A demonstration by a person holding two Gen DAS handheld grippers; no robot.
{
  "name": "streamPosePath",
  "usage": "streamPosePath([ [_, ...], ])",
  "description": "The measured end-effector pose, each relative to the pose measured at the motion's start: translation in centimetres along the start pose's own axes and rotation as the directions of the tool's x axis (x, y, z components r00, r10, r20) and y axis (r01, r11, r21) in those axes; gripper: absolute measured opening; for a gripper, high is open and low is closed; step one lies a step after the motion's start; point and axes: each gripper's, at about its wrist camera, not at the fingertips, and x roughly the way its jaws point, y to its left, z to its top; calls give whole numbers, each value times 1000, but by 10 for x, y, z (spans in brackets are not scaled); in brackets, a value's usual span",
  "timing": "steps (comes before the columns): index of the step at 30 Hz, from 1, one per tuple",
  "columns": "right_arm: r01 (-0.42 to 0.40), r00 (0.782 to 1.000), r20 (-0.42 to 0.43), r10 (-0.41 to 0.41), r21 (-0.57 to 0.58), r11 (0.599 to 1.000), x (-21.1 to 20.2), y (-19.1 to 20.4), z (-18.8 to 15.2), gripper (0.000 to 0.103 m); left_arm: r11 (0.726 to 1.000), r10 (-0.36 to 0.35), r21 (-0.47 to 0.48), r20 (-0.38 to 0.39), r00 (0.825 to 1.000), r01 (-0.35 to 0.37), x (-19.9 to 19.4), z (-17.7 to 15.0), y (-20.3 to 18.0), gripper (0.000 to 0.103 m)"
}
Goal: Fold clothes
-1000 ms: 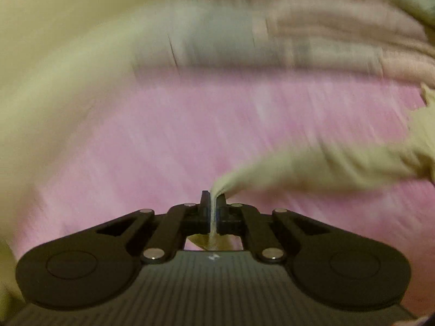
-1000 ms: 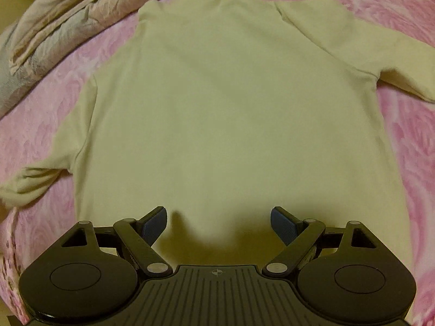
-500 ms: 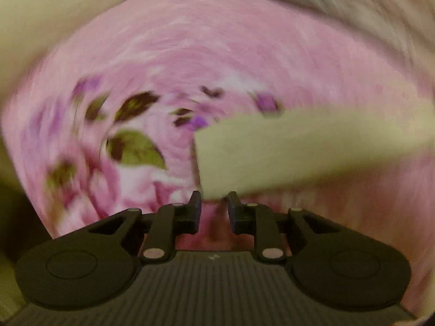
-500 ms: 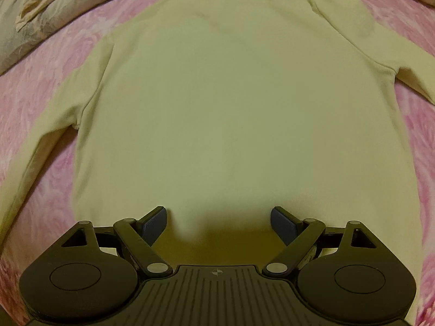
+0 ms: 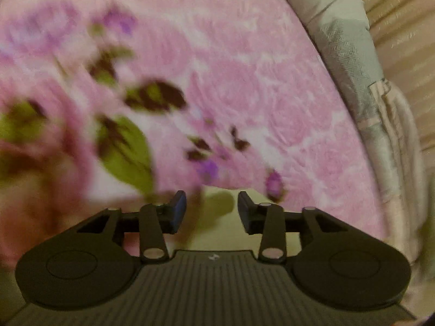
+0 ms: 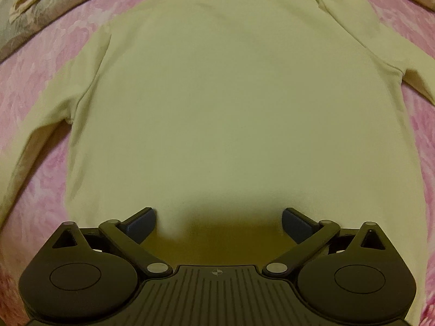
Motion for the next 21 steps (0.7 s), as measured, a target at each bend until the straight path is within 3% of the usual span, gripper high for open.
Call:
streamPosePath([
  [1,-2,1000,-2,2,-1,1000,0,0,0,102,1000,-14,8,4,1000,14,3,0,-3,0],
  [3,-13,1000,-5,13,4,1000,-1,-2,1,102,993,-59,112,116,991,46,-9,-3,-17,0],
  [5,-19,1000,-4,19,17,1000,-2,-5,1,102,972,-127,223,246,961,72,-27,-5,-32,0],
  [7,-15,1000,-3,15,28,1000,-2,-4,0,102,952,-148,303,325,934,45,-37,-9,-41,0],
  [8,-8,1000,-2,8,29,1000,0,-2,-1,102,940,-128,341,326,937,10,-34,-10,-43,1],
  [10,11,1000,1,-11,27,1000,2,4,-2,103,912,-49,404,281,958,-72,-19,-11,-42,3],
  [11,19,1000,4,-19,25,1000,2,6,-3,103,896,38,422,241,970,-140,-7,-12,-38,8],
  [12,25,1000,6,-25,23,999,3,7,-3,103,877,140,425,216,966,-223,4,-14,-32,8],
  [14,22,1000,7,-22,21,1000,1,7,-5,103,895,201,355,221,954,-270,6,-13,-18,10],
  [16,10,1000,5,-10,13,1000,-1,6,-6,103,948,194,202,244,950,-246,-8,-7,-6,21],
  [18,7,1000,5,-7,8,1000,-2,6,-7,103,978,176,55,291,940,-200,-25,-4,4,26],
  [19,11,1000,6,-11,9,1000,-2,7,-8,103,986,157,3,295,942,-166,-32,-3,9,26],
  [21,22,1000,12,-23,13,1000,-3,10,-10,103,995,94,-45,241,966,-86,-36,-6,13,26],
])
